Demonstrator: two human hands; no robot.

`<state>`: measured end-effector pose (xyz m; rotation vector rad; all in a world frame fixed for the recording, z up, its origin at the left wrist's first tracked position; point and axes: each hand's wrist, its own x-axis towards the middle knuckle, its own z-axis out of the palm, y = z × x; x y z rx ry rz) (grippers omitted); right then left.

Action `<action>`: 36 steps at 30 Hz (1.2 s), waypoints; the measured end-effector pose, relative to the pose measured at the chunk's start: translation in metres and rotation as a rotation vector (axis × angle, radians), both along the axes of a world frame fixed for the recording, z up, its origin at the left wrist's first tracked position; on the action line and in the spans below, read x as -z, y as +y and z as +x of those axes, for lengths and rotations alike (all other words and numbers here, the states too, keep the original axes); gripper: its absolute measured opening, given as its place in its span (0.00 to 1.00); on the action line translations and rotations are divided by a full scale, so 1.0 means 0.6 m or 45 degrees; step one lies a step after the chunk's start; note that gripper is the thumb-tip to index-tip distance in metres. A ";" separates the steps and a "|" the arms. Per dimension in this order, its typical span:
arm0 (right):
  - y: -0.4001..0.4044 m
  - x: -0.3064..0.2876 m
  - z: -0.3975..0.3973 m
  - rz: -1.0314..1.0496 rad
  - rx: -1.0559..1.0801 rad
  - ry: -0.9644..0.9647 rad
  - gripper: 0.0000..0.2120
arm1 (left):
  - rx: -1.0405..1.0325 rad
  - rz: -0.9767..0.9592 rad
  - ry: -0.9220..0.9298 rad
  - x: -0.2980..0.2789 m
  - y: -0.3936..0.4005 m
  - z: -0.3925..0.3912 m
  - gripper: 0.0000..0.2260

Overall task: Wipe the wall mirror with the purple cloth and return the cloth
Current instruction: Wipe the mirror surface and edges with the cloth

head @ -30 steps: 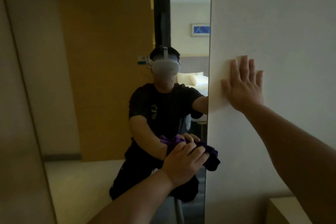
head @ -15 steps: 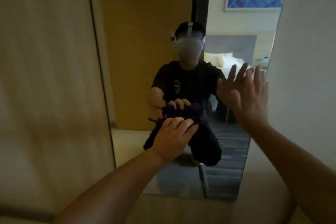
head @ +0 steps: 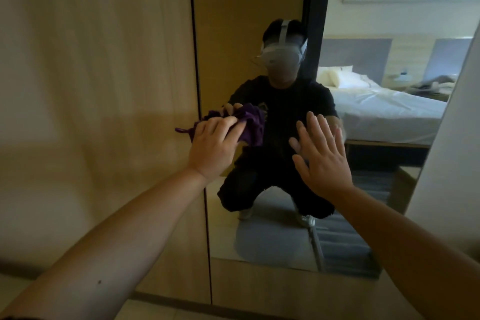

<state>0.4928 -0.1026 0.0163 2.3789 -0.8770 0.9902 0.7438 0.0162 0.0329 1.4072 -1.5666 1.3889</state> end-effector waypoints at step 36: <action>-0.022 0.029 0.022 -0.117 -0.067 -0.131 0.27 | 0.171 0.309 -0.127 0.327 -0.017 0.037 0.11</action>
